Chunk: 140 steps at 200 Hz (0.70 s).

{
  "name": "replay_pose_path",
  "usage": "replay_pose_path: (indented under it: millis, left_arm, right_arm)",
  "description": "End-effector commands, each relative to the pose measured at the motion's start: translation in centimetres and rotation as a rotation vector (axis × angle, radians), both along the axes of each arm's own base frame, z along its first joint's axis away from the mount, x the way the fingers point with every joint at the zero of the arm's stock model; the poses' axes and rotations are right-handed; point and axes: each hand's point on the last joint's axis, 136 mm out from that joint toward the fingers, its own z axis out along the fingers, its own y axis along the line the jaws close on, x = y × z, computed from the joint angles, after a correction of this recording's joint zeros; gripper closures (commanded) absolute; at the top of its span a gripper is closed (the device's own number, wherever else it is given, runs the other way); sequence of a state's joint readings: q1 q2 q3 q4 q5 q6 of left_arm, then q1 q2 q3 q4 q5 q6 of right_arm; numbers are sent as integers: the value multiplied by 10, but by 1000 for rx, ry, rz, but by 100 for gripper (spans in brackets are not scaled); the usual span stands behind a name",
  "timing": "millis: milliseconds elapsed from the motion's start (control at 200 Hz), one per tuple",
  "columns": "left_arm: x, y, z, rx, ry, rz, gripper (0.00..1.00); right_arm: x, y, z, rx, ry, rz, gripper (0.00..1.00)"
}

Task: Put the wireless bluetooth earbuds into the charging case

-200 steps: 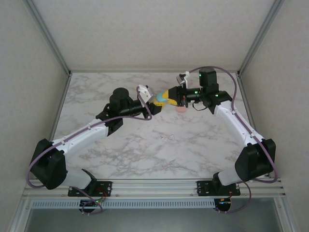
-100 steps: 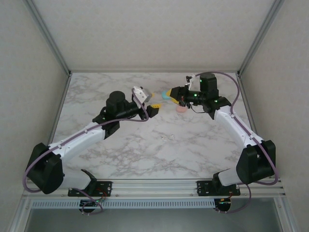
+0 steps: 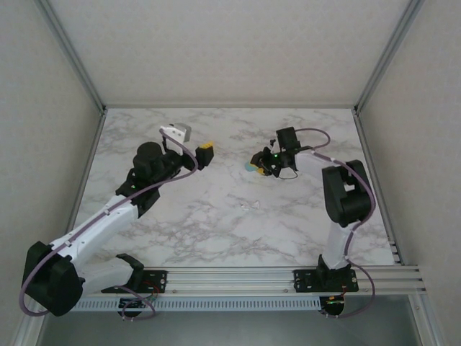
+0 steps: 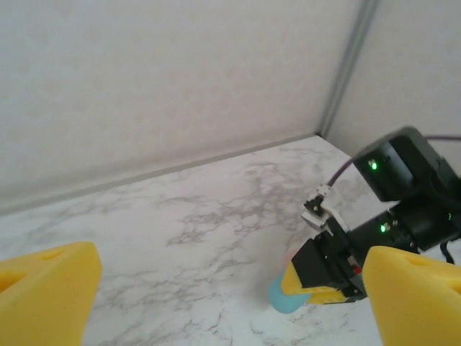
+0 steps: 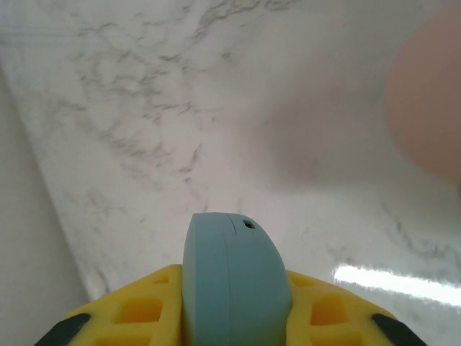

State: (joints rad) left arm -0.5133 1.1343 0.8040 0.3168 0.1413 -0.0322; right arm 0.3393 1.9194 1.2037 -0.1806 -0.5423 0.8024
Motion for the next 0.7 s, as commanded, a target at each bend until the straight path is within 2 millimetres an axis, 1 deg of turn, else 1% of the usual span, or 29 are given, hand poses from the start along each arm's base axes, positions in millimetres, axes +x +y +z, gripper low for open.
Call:
replay_pose_path:
  millis: [0, 70, 205, 260, 340, 390, 546, 596, 696]
  left_arm:
    - [9, 23, 5, -64, 67, 119, 0]
    - [12, 31, 3, -80, 92, 159, 0]
    - [18, 38, -5, -75, 153, 200, 0]
    - [21, 38, -9, -68, 181, 206, 0]
    - [22, 38, -12, -63, 202, 202, 0]
    - [23, 43, -13, -72, 219, 224, 0]
    - [25, 61, -20, -100, 294, 285, 0]
    - [24, 64, -22, -96, 307, 300, 0]
    - [24, 80, -32, -92, 356, 383, 0]
  right_arm:
    - [15, 13, 3, -36, -61, 51, 84]
    - [18, 18, -6, -48, -49, 67, 82]
    - [20, 26, -17, -83, -36, 96, 80]
    - [21, 24, -25, -113, -28, 100, 78]
    - [21, 21, -32, -148, -14, 103, 76]
    - [21, 19, -32, -166, -20, 115, 73]
    - [16, 13, -28, -224, -34, 146, 54]
    - [16, 10, -24, -242, -44, 152, 50]
    - [15, 5, -14, -279, -73, 168, 47]
